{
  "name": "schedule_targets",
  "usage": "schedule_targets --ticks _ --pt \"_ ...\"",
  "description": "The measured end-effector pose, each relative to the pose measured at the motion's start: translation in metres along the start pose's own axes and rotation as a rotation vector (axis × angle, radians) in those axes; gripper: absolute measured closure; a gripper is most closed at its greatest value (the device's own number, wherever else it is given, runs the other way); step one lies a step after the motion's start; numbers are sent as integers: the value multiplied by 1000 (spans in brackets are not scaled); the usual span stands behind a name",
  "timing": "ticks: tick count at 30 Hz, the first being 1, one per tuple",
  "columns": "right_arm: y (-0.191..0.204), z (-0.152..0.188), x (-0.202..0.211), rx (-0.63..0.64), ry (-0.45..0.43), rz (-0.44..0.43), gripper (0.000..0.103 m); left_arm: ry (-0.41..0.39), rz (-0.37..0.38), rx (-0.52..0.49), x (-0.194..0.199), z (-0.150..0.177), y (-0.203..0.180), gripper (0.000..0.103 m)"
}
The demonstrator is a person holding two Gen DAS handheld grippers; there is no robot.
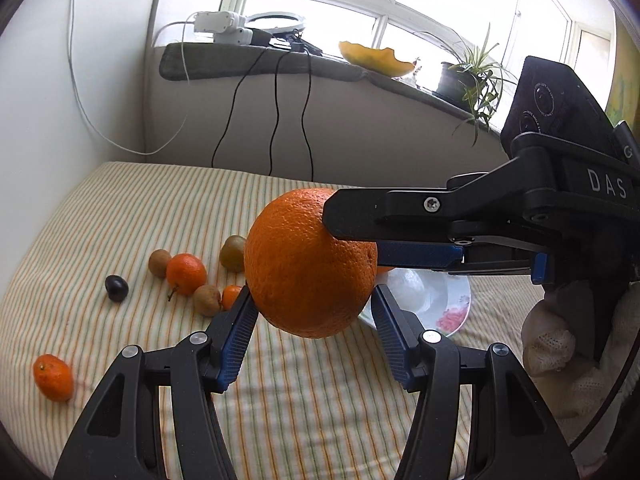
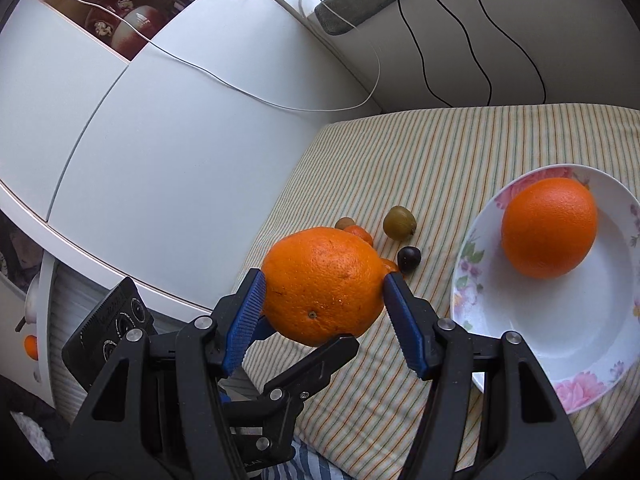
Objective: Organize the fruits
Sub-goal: 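Carry the orange with the right tool over the plate beside the first orange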
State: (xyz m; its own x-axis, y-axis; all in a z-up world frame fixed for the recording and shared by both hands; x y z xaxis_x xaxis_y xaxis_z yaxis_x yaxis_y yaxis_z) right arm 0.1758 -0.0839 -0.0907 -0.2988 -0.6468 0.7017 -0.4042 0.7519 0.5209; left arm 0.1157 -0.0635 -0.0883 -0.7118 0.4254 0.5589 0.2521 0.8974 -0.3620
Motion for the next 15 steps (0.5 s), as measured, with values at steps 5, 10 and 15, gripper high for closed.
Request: schedule_targets --ticks 5,10,15 --pt "-26 6 8 -32 -13 28 38 27 33 -25 -10 9 -25 45" --pt "-49 11 18 -51 -20 56 38 57 66 -42 -26 12 -44 45" --pt "-71 18 31 -75 -24 88 38 97 105 -56 -45 16 -63 45"
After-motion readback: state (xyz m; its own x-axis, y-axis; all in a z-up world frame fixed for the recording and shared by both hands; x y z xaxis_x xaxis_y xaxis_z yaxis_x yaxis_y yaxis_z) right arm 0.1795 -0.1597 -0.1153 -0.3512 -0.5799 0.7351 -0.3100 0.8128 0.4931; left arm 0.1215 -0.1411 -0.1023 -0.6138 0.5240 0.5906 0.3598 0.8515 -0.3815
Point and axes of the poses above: each gripper's, at about its wrist camera, not at the fingertips, and x roughly against the way its jaws point, y to its left, z to its underside, the point moved 10 cm from there along -x, roughly the way its jaws point, and after that the axes turned 11 degrees about z, right-handed, at the moved point
